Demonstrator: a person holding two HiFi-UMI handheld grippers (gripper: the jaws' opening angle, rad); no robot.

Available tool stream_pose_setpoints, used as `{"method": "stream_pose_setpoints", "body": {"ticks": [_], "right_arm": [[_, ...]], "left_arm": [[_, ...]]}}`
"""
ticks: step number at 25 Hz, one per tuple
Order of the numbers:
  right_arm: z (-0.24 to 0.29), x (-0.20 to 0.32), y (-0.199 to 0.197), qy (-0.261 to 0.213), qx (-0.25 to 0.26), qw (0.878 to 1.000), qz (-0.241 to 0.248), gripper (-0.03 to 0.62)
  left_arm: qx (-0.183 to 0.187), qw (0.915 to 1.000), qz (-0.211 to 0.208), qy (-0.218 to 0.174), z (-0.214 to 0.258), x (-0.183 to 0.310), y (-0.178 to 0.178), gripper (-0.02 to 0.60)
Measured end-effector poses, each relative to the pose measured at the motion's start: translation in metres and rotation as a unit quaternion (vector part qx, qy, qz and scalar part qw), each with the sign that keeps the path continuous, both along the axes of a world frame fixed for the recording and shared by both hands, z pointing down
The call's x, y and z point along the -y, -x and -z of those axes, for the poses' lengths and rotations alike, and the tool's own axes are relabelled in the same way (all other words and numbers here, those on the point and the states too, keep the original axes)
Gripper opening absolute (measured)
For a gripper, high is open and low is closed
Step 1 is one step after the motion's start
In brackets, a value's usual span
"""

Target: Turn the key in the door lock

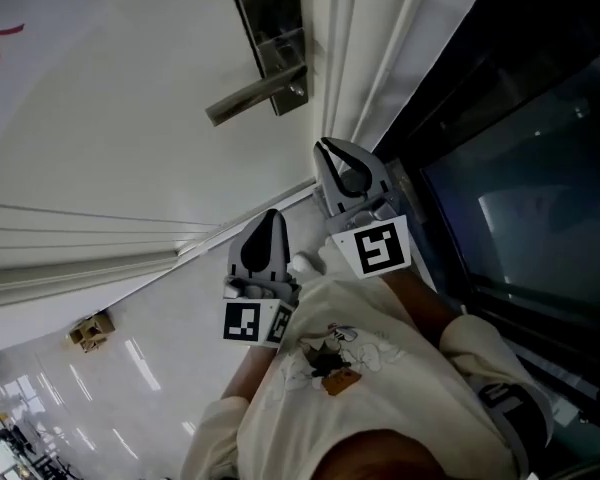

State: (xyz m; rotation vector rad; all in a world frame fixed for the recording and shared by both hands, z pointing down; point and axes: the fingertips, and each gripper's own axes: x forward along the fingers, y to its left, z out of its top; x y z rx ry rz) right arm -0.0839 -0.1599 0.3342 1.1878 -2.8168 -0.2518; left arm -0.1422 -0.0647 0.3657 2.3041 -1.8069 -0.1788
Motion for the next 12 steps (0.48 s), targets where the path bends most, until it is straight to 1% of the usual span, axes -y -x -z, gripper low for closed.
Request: {"method": "stream_pose_setpoints", "body": {"ticks": [1, 2, 3, 4, 8, 12], "right_arm": [[0.004, 0.01, 0.003, -0.004, -0.003, 1.0, -0.002, 0.013], [0.005, 0.021, 0.006, -0.007, -0.007, 1.0, -0.002, 0.047], [0.005, 0.03, 0.01, -0.009, -0.012, 1.0, -0.001, 0.099], [0.005, 0.038, 0.014, -0.011, -0.015, 1.0, 0.0, 0.112], [0.005, 0.057, 0.024, -0.031, -0.032, 0.999, 0.002, 0.112], [0.01, 0.067, 0.033, -0.048, -0.047, 0.998, -0.001, 0.112]], "left_arm": [[0.0, 1.0, 0.005, -0.001, 0.002, 0.009, 0.003, 0.006], [-0.001, 1.0, 0.009, -0.003, 0.004, 0.018, 0.005, 0.006], [-0.004, 0.9999, 0.014, -0.004, 0.005, 0.026, 0.008, 0.006], [-0.007, 0.9998, 0.018, -0.004, 0.006, 0.033, 0.01, 0.005], [-0.012, 0.9996, 0.027, -0.003, 0.007, 0.049, 0.01, 0.006], [0.001, 0.9995, 0.032, 0.005, 0.008, 0.055, 0.013, 0.006]]}}
